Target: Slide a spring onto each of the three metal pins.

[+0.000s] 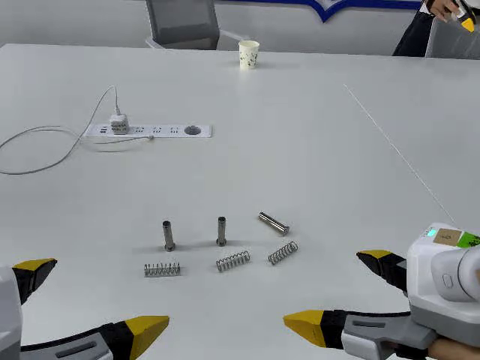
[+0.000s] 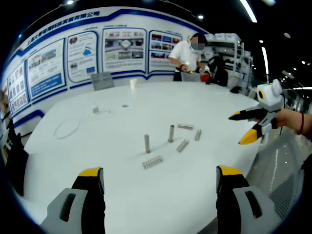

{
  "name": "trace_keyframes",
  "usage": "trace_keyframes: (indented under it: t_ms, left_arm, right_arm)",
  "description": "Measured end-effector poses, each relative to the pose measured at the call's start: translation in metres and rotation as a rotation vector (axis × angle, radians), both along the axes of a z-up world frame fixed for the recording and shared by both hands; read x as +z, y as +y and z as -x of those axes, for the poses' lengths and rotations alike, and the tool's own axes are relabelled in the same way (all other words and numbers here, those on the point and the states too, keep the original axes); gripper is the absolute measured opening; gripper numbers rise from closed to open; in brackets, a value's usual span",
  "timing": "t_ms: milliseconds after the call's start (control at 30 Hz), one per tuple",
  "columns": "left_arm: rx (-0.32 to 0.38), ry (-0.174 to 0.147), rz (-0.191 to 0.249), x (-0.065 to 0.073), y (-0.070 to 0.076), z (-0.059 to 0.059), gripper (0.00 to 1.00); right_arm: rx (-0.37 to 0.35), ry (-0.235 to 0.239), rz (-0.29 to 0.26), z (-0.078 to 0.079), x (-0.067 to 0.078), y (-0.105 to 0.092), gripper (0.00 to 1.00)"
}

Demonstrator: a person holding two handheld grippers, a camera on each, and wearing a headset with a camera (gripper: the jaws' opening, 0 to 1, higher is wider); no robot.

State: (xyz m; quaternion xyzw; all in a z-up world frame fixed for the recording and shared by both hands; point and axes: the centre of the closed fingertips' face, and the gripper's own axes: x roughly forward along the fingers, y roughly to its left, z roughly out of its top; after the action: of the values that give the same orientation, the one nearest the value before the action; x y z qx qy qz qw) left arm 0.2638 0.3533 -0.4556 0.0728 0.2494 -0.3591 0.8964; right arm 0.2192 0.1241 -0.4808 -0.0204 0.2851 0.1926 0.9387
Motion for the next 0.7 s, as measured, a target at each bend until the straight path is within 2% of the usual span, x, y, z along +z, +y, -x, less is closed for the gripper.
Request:
trace_keyframes:
  t_ms: [433,700]
  left_arm:
    - [0.001,-0.001,0.001,0.0003,0.0005,0.0002,0.98]
    - [0.001,-0.006,0.001,0.0013,0.0000,-0.0008,0.98]
  right_arm:
    - [0.002,0.000,0.006,0.0004,0.0000,-0.0005,0.91]
    - [-0.005,-0.006,0.013,-0.0045,0.0020,-0.0030,0.87]
